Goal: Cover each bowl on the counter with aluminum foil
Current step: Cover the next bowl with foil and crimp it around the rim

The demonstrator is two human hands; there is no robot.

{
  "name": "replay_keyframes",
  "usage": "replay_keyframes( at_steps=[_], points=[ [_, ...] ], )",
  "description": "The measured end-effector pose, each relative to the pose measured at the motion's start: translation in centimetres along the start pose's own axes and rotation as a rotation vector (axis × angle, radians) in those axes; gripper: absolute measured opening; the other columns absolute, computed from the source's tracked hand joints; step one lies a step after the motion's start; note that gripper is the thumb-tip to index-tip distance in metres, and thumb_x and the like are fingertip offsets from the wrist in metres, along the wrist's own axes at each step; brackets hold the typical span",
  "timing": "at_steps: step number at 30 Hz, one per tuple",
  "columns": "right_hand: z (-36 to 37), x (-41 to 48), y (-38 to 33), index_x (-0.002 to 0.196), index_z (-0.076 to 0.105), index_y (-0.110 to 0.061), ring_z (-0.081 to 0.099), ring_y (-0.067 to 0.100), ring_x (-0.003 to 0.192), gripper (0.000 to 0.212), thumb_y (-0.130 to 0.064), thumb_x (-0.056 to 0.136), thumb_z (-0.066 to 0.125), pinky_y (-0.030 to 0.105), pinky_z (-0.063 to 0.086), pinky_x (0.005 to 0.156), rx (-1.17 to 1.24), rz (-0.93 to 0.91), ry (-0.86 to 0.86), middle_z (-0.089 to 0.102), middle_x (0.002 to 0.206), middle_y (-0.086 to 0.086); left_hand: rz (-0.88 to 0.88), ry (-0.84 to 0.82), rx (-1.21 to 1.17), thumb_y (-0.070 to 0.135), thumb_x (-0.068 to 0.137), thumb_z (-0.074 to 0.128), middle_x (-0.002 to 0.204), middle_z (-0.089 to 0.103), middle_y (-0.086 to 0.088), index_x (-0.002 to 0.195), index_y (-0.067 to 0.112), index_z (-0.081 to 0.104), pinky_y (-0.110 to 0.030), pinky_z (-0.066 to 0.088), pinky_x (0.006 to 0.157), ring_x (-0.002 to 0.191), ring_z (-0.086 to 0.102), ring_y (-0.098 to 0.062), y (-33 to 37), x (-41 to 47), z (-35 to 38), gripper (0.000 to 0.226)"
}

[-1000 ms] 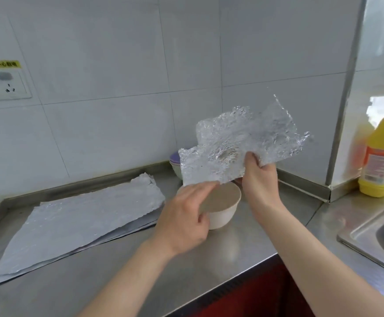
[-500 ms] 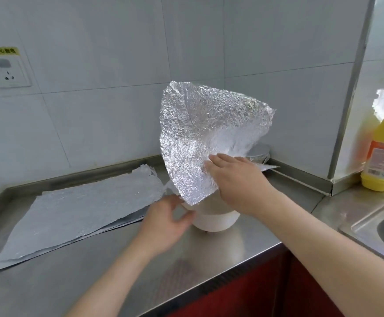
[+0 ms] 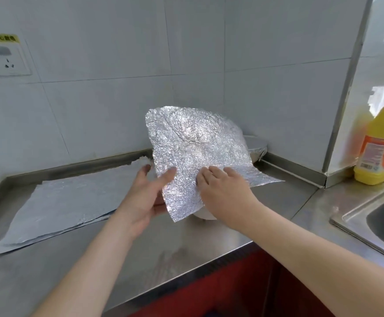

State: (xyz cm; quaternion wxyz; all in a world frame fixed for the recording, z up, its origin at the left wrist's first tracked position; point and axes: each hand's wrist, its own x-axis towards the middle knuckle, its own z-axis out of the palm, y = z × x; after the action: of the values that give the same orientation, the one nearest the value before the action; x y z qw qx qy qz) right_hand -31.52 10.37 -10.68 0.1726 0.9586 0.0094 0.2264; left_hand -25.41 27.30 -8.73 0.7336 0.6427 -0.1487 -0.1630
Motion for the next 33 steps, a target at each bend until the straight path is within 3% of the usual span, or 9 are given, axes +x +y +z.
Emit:
replay_keyframes(
  at_steps=[5, 11, 17, 20, 22, 24, 27, 29, 33],
  points=[
    [-2.3, -1.2, 2.3, 0.149, 0.031, -0.015, 0.029, 0.02, 0.142, 0.058, -0.007, 0.092, 0.043, 0.039, 0.027, 0.114, 0.256, -0.112, -0.171, 0.031, 0.156, 0.002, 0.006, 0.157, 0.071, -0.015, 0.079, 0.063, 0.09, 0.069, -0.013, 0.128, 0.002, 0.048, -0.027, 0.054, 0.055, 0.061, 0.067, -0.017, -0.2, 2.0, -0.5, 0.053],
    [-1.8, -3.0, 6.3, 0.13, 0.057, -0.017, 0.047, 0.019, 0.13, 0.036, -0.009, 0.097, 0.047, 0.038, 0.041, 0.102, 0.424, -0.112, -0.089, 0.052, 0.142, -0.002, -0.132, 0.066, 0.112, -0.016, 0.079, 0.06, 0.104, 0.067, -0.027, 0.116, -0.013, 0.057, -0.06, 0.047, 0.095, 0.087, 0.066, -0.034, 0.8, 2.8, -1.3, 0.037],
    [1.3, -4.6, 6.8, 0.119, 0.064, -0.018, 0.067, 0.024, 0.101, 0.049, 0.0, 0.082, 0.037, 0.042, 0.057, 0.068, 0.194, -0.171, 0.023, 0.067, 0.118, -0.003, -0.179, 0.048, 0.163, -0.017, 0.083, 0.057, 0.081, 0.069, -0.016, 0.1, -0.006, 0.061, -0.036, 0.058, 0.056, 0.058, 0.068, -0.02, 0.6, 3.0, -1.4, 0.02],
    [2.2, -4.8, 6.4, 0.1, 0.069, -0.012, 0.071, 0.027, 0.081, 0.048, 0.002, 0.071, 0.033, 0.038, 0.056, 0.051, 0.201, -0.201, 0.107, 0.072, 0.096, 0.001, -0.171, 0.146, 0.235, -0.008, 0.084, 0.065, 0.085, 0.066, -0.01, 0.13, -0.001, 0.044, -0.028, 0.056, 0.059, 0.069, 0.065, -0.02, 0.2, 3.5, -2.1, 0.052],
    [2.5, -4.9, 6.1, 0.098, 0.069, -0.012, 0.071, 0.025, 0.083, 0.047, 0.001, 0.071, 0.033, 0.037, 0.057, 0.054, 0.202, -0.223, 0.117, 0.072, 0.093, 0.001, 0.019, 0.261, 0.584, 0.008, 0.081, 0.075, 0.105, 0.059, -0.005, 0.146, 0.015, 0.03, -0.03, 0.052, 0.078, 0.09, 0.059, -0.022, 0.5, 3.8, -2.7, 0.079],
    [2.5, -4.9, 6.0, 0.098, 0.07, -0.013, 0.071, 0.023, 0.085, 0.049, -0.005, 0.075, 0.027, 0.036, 0.058, 0.058, 0.213, -0.243, 0.148, 0.073, 0.093, -0.001, 0.307, 0.302, 0.88, 0.02, 0.079, 0.077, 0.121, 0.058, 0.004, 0.14, 0.027, 0.045, -0.033, 0.047, 0.094, 0.103, 0.057, -0.015, 1.3, 3.2, -2.3, 0.069],
    [2.7, -4.8, 5.7, 0.098, 0.07, -0.015, 0.07, 0.021, 0.087, 0.045, -0.01, 0.079, 0.029, 0.034, 0.058, 0.06, 0.23, -0.248, 0.174, 0.073, 0.095, -0.004, 0.496, -0.115, 0.965, 0.031, 0.081, 0.076, 0.116, 0.066, 0.018, 0.112, 0.035, 0.069, -0.024, 0.047, 0.092, 0.098, 0.061, 0.001, 1.5, 0.7, 0.7, 0.032],
    [2.9, -4.8, 5.5, 0.098, 0.069, -0.016, 0.07, 0.02, 0.088, 0.04, -0.012, 0.081, 0.032, 0.034, 0.057, 0.062, 0.24, -0.249, 0.173, 0.072, 0.095, -0.005, 0.596, -0.32, 1.295, 0.049, 0.079, 0.072, 0.12, 0.061, 0.023, 0.114, 0.033, 0.068, -0.026, 0.045, 0.094, 0.11, 0.055, 0.001, -0.3, 0.0, 2.6, 0.038],
    [2.9, -5.2, 5.6, 0.101, 0.07, -0.015, 0.069, 0.02, 0.089, 0.034, -0.011, 0.083, 0.042, 0.032, 0.057, 0.063, 0.27, -0.251, 0.241, 0.072, 0.099, -0.005, 0.909, -0.211, 1.536, 0.034, 0.085, 0.059, 0.101, 0.069, 0.011, 0.101, 0.026, 0.066, -0.038, 0.055, 0.066, 0.094, 0.065, -0.016, -3.9, 1.1, 2.6, 0.019]
  ],
)
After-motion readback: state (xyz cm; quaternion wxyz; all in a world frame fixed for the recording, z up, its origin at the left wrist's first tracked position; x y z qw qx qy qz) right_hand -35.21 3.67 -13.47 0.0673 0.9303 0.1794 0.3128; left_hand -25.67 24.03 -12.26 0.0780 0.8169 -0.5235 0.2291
